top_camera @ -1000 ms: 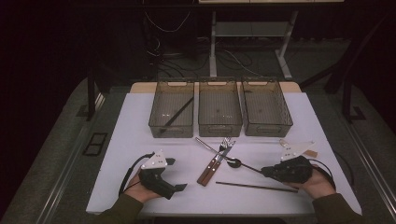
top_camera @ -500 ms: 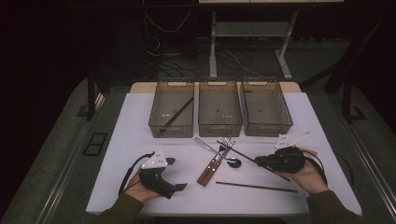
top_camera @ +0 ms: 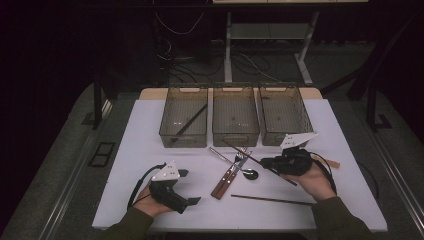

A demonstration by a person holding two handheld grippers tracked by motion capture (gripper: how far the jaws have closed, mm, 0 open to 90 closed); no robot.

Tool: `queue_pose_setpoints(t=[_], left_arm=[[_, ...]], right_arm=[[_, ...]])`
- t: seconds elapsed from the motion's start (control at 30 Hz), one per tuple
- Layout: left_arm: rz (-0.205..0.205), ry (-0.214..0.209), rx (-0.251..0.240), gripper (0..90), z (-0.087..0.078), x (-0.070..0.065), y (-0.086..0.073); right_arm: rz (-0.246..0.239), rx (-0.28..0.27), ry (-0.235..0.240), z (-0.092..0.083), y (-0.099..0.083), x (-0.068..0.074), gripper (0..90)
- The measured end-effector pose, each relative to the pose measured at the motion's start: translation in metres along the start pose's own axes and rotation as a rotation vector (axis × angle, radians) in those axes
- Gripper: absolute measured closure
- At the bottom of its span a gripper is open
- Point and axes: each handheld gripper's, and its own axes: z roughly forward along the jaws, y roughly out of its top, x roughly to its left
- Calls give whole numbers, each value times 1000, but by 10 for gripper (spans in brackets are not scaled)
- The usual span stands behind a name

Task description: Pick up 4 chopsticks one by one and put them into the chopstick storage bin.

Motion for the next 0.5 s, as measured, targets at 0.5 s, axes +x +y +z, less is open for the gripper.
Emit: queue_pose_setpoints(t=[0.5], left_arm=[[-11,-3,-8,0,2,-1,0]], right_arm=[[22,-79,-56,26,35,1,860]])
